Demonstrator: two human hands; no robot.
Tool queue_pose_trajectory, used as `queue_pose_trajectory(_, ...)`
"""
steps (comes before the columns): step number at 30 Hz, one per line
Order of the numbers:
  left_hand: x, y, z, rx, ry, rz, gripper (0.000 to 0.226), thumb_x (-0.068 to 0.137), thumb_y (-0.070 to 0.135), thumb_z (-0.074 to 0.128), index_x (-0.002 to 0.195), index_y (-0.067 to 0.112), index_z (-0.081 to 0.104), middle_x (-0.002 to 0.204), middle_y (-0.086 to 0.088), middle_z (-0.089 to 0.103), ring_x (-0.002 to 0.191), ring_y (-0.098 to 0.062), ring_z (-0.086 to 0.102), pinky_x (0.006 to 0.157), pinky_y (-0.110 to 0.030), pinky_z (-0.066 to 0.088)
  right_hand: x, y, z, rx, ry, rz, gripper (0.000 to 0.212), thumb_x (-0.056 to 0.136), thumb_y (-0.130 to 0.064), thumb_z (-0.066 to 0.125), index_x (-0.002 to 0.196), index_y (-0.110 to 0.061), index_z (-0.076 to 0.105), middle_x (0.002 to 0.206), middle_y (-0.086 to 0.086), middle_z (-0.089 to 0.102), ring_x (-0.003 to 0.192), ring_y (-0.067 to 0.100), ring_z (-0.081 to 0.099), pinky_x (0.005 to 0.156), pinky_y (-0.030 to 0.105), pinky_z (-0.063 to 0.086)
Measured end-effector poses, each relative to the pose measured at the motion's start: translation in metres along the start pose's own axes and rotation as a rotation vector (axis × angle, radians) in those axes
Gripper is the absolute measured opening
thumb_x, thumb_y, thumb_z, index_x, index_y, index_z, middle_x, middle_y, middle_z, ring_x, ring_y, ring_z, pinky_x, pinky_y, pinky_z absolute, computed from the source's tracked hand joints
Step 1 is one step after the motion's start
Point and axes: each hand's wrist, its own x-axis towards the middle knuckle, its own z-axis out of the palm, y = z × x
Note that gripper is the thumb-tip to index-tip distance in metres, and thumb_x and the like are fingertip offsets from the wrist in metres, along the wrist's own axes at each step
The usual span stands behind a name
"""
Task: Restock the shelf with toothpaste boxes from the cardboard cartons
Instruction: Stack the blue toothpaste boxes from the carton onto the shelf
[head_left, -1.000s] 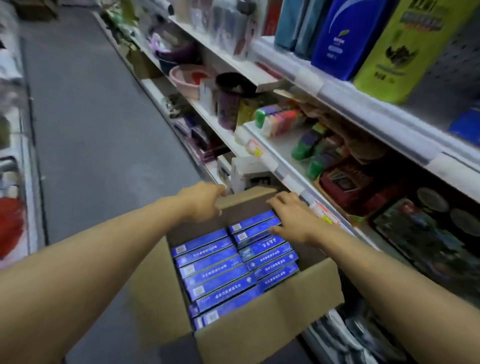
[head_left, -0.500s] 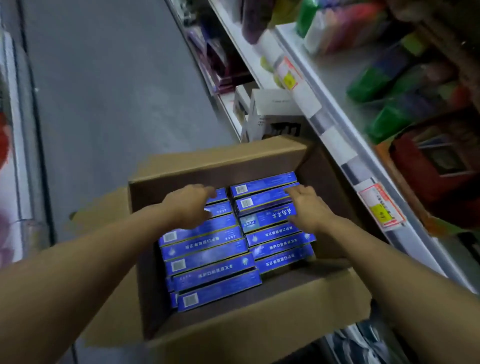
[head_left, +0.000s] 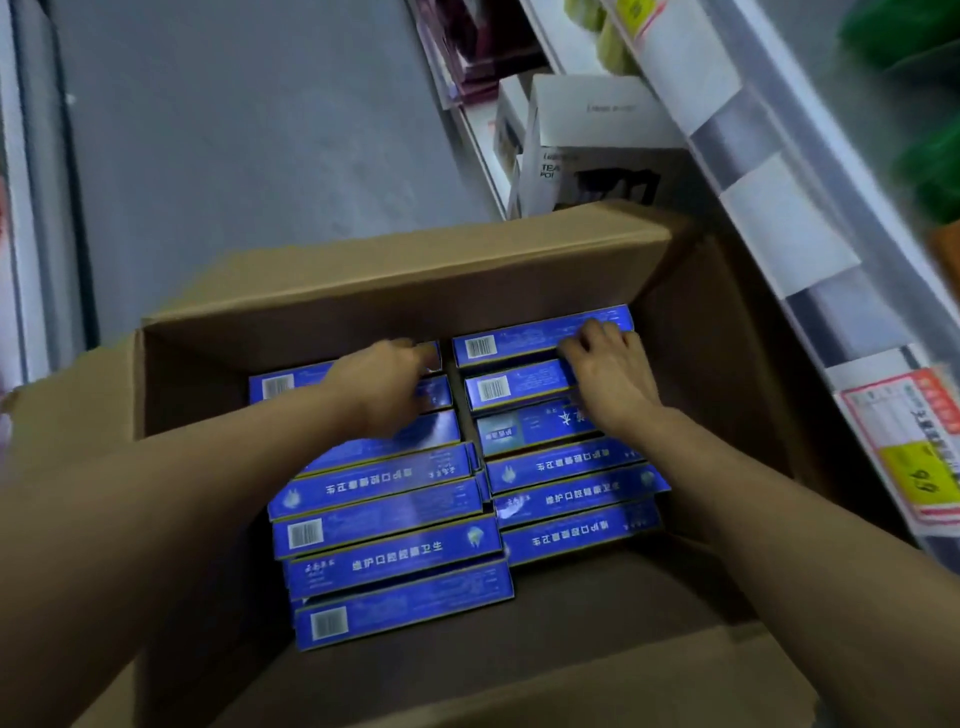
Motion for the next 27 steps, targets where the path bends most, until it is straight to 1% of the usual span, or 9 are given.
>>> queue_pose_trajectory(5, 0.004, 0.008, 0.001, -0.011, 0.017, 0.01, 0.038, 0.09, 0.024, 0.058, 0.126, 0.015, 0.049, 0.126, -0.008, 0.052, 0.115, -0.029, 0.05, 0.09, -0.041, 0.047, 0.0, 0.005, -0.004, 0.102, -0.071, 0.033, 0.045, 0.082, -0.03, 0.068, 0.122, -0.016, 0.053, 0.128, 0.006, 0.049, 0.121, 0.026, 0.041, 0.095, 0.035, 0.028)
queue_pose_trajectory(9, 0.003, 0.007, -0.002, -0.061, 0.027, 0.033, 0.039, 0.087, 0.021, 0.06, 0.124, 0.015, 0.05, 0.125, -0.009, 0.054, 0.114, -0.031, 0.052, 0.09, -0.042, 0.047, -0.018, 0.011, -0.014, 0.532, -0.192, 0.157, 0.038, 0.081, -0.027, 0.072, 0.114, -0.01, 0.062, 0.102, 0.005, 0.063, 0.098, 0.021, 0.057, 0.08, 0.027, 0.038)
queue_pose_trajectory(13, -0.007, 0.009, -0.007, -0.096, 0.042, 0.055, 0.039, 0.086, 0.023, 0.061, 0.123, 0.019, 0.051, 0.125, -0.008, 0.054, 0.115, -0.029, 0.052, 0.093, -0.041, 0.045, -0.04, 0.014, -0.024, 0.904, -0.26, 0.29, 0.033, 0.084, -0.022, 0.07, 0.111, -0.004, 0.064, 0.092, 0.001, 0.057, 0.082, 0.01, 0.05, 0.076, 0.021, 0.037)
queue_pose_trajectory(15, -0.015, 0.01, -0.009, -0.108, 0.052, 0.064, 0.04, 0.086, 0.024, 0.062, 0.124, 0.019, 0.05, 0.126, -0.007, 0.055, 0.115, -0.029, 0.052, 0.093, -0.039, 0.045, -0.048, 0.012, -0.032, 0.982, -0.252, 0.315, 0.025, 0.085, -0.02, 0.068, 0.103, -0.004, 0.066, 0.086, 0.005, 0.055, 0.072, 0.01, 0.046, 0.067, 0.021, 0.037)
queue_pose_trajectory(19, -0.034, 0.011, -0.013, -0.173, 0.077, 0.069, 0.042, 0.087, 0.027, 0.062, 0.125, 0.015, 0.049, 0.127, -0.009, 0.056, 0.117, -0.029, 0.051, 0.093, -0.036, 0.043, -0.063, 0.0, -0.053, 1.069, -0.212, 0.341, 0.012, 0.089, -0.017, 0.063, 0.085, -0.006, 0.063, 0.074, 0.007, 0.05, 0.067, 0.013, 0.041, 0.06, 0.023, 0.034)
queue_pose_trajectory(21, -0.045, 0.014, -0.013, -0.26, 0.079, 0.054, 0.042, 0.089, 0.031, 0.06, 0.125, 0.011, 0.049, 0.125, -0.009, 0.057, 0.114, -0.028, 0.053, 0.092, -0.033, 0.042, -0.069, -0.012, -0.06, 1.129, -0.211, 0.364, 0.02, 0.092, -0.018, 0.059, 0.073, -0.014, 0.054, 0.066, 0.002, 0.046, 0.058, 0.011, 0.037, 0.052, 0.02, 0.031)
queue_pose_trajectory(23, -0.053, 0.017, -0.012, -0.386, 0.068, 0.021, 0.043, 0.091, 0.036, 0.057, 0.124, 0.009, 0.05, 0.12, -0.008, 0.059, 0.11, -0.027, 0.055, 0.089, -0.032, 0.041, -0.074, -0.026, -0.065, 1.225, -0.223, 0.385, 0.024, 0.094, -0.019, 0.054, 0.071, -0.016, 0.05, 0.066, 0.002, 0.044, 0.056, 0.011, 0.035, 0.05, 0.022, 0.03)
queue_pose_trajectory(25, -0.06, 0.021, -0.012, -0.606, 0.067, -0.028, 0.044, 0.092, 0.039, 0.054, 0.122, 0.007, 0.051, 0.114, -0.007, 0.061, 0.104, -0.024, 0.057, 0.085, -0.031, 0.042, -0.078, -0.044, -0.072, 1.3, -0.244, 0.382, 0.024, 0.096, -0.019, 0.051, 0.072, -0.017, 0.05, 0.065, 0.002, 0.043, 0.054, 0.009, 0.035, 0.045, 0.018, 0.029)
queue_pose_trajectory(27, -0.066, 0.026, -0.014, -0.897, 0.075, -0.084, 0.043, 0.093, 0.038, 0.054, 0.121, 0.005, 0.052, 0.107, -0.006, 0.059, 0.095, -0.019, 0.056, 0.074, -0.025, 0.043, -0.08, -0.063, -0.078, 1.357, -0.269, 0.363, 0.024, 0.098, -0.017, 0.048, 0.074, -0.016, 0.051, 0.065, 0.0, 0.046, 0.05, 0.006, 0.039, 0.043, 0.014, 0.031)
